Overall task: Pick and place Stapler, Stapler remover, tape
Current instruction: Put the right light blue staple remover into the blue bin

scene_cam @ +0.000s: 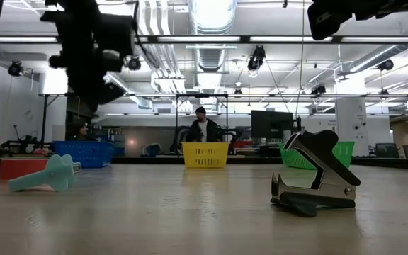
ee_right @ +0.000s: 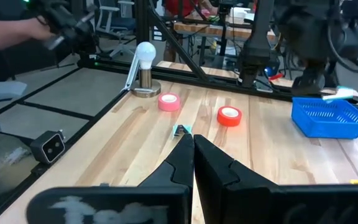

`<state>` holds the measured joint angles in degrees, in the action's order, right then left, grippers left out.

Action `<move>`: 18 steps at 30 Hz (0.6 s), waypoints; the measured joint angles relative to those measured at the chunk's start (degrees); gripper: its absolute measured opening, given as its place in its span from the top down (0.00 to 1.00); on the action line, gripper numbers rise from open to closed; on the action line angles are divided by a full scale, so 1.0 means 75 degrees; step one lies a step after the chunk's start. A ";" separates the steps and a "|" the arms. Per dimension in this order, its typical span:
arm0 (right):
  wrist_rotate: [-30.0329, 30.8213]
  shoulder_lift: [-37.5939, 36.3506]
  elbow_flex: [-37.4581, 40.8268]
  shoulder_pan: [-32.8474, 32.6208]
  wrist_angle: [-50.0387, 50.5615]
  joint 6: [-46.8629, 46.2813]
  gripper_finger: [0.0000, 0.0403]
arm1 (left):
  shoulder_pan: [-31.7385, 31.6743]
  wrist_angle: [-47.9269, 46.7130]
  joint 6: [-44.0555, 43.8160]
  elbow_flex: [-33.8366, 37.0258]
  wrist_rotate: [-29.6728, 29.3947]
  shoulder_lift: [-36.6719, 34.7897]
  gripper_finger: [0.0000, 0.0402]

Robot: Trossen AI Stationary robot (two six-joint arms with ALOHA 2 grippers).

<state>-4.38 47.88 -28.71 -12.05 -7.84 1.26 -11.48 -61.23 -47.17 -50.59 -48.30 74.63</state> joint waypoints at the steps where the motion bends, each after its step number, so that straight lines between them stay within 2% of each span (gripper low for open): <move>1: 0.0003 0.0000 0.0000 0.0000 0.0000 0.0000 0.98 | -0.0200 0.0004 -0.0170 0.0111 0.0153 0.0000 0.97; 5: 0.0001 0.0000 0.0003 0.0000 -0.0004 0.0000 0.98 | -0.0830 0.0404 -0.0069 0.0441 0.0465 0.0003 0.97; 8: 0.0000 0.0000 0.0003 0.0000 -0.0011 0.0026 0.98 | -0.1298 0.0951 0.0401 0.0601 0.0965 0.0003 0.97; 13: 0.0001 0.0000 0.0003 0.0000 -0.0017 0.0025 0.98 | -0.2045 0.1896 0.1343 0.0770 0.1239 0.0009 0.97; 18: 0.0003 0.0000 0.0003 0.0000 -0.0017 -0.0003 0.98 | -0.2597 0.2591 0.2020 0.0773 0.2056 0.0009 0.97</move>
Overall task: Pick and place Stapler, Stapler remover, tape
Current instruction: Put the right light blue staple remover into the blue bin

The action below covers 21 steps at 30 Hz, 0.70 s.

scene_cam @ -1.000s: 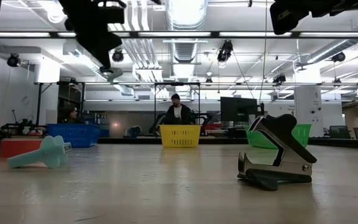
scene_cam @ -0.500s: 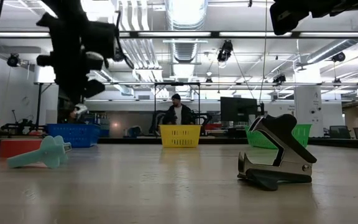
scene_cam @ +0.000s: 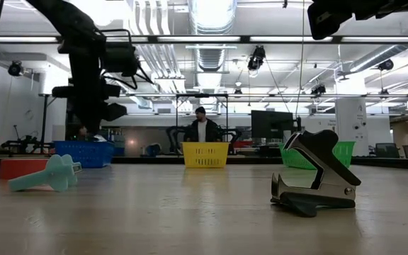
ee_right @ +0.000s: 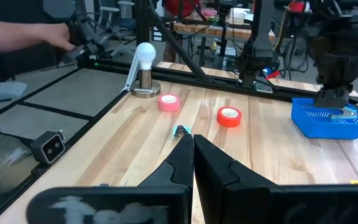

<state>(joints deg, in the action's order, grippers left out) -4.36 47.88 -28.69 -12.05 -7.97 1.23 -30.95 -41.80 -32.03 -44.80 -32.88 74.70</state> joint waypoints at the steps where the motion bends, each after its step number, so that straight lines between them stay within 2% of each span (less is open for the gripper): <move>1: 0.0000 0.0000 0.0000 0.0000 -0.0003 0.0003 0.98 | -0.0117 0.0044 0.0092 0.0000 0.0325 0.0000 0.97; 3: -0.0001 0.0000 0.0000 0.0000 -0.0003 0.0006 0.98 | -0.0318 0.0010 0.0157 0.0000 0.0709 0.0000 0.97; 7: 0.0000 0.0000 0.0037 -0.0003 -0.0020 0.0024 0.98 | -0.0568 -0.0085 0.0152 0.0038 0.0454 0.0006 0.97; 12: 0.0001 0.0001 0.0060 -0.0001 -0.0061 0.0029 0.98 | -0.0663 0.0044 0.0146 0.0038 0.0683 0.0009 0.97; 21: 0.0002 0.0000 0.0070 -0.0003 -0.0131 0.0022 0.98 | -0.0746 0.0188 0.0189 0.0375 0.0652 0.0009 0.96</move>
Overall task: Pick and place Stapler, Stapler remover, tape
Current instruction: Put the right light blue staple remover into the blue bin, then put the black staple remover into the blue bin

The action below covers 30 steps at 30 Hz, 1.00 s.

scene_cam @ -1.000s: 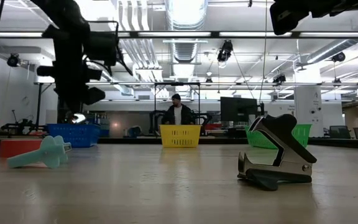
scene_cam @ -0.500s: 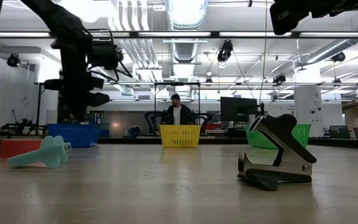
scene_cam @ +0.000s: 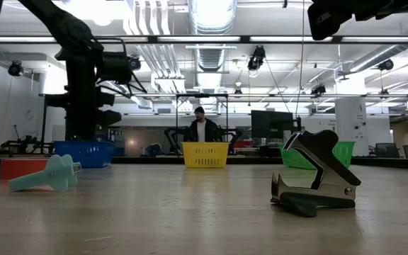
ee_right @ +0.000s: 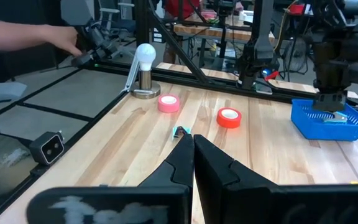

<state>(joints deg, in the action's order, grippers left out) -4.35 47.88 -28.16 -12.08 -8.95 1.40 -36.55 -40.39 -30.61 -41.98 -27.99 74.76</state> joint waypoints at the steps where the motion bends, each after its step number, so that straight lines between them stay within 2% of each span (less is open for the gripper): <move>1: -0.0001 0.0000 0.0000 0.0002 -0.0013 -0.0020 0.98 | -0.0005 0.0044 0.0000 0.0055 0.0000 0.0001 0.95; 13: 0.0001 0.0000 0.0000 0.0002 -0.0053 0.0010 0.98 | -0.0007 0.0351 -0.0003 0.0036 -0.0064 0.0001 0.65; 19: 0.0003 0.0000 0.0015 0.0000 -0.0050 0.0051 0.98 | 0.0335 0.0345 0.0107 -0.0527 0.0371 -0.0017 0.58; 24: 0.0004 0.0000 0.0015 0.0003 -0.0050 0.0097 0.98 | 0.1233 0.0720 -0.0075 -0.0886 0.1046 -0.0026 0.58; 30: 0.0004 0.0000 0.0015 0.0000 -0.0047 0.0070 0.98 | 0.2899 0.2272 -0.0170 -0.0911 0.1413 -0.0026 0.58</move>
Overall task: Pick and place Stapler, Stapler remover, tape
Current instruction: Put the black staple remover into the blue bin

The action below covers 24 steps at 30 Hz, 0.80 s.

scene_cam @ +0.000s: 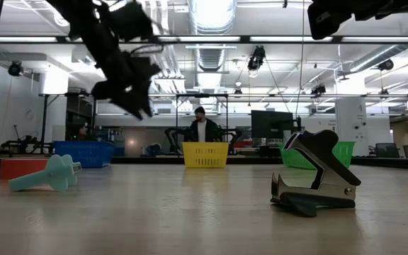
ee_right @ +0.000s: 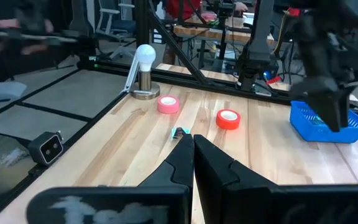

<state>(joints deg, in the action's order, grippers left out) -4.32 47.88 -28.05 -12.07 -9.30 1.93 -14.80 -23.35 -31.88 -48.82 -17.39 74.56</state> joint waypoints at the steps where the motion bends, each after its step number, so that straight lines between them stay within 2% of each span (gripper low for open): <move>1: 0.0000 0.0000 0.0000 0.0000 -0.0003 -0.0032 0.98 | 0.0285 0.0320 -0.0028 0.0000 0.0009 0.0000 0.58; 6: -0.0003 0.0000 0.0000 0.0003 -0.0017 -0.0087 0.98 | 0.1638 0.2009 0.0109 0.0000 0.0045 0.0082 0.58; 10: -0.0003 0.0000 0.0000 0.0001 -0.0096 -0.0098 0.98 | 0.2382 0.2909 0.0028 -0.0005 0.0148 0.0303 0.58; 14: -0.0001 0.0001 -0.0003 0.0002 -0.0099 -0.0155 0.98 | 0.2692 0.3442 -0.0876 -0.0132 0.0868 0.0722 0.58; 19: -0.0003 0.0003 -0.0003 0.0001 -0.0183 -0.0178 0.98 | 0.2820 0.3515 -0.1625 -0.0371 0.2057 0.1532 0.58; 24: -0.0003 0.0003 -0.0003 0.0002 -0.0186 -0.0159 0.98 | 0.2918 0.3522 -0.2201 -0.0726 0.2659 0.2518 0.58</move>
<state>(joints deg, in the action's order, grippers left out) -4.34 47.90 -28.08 -12.06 -10.69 0.73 7.08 3.06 -48.39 -54.26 2.55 93.45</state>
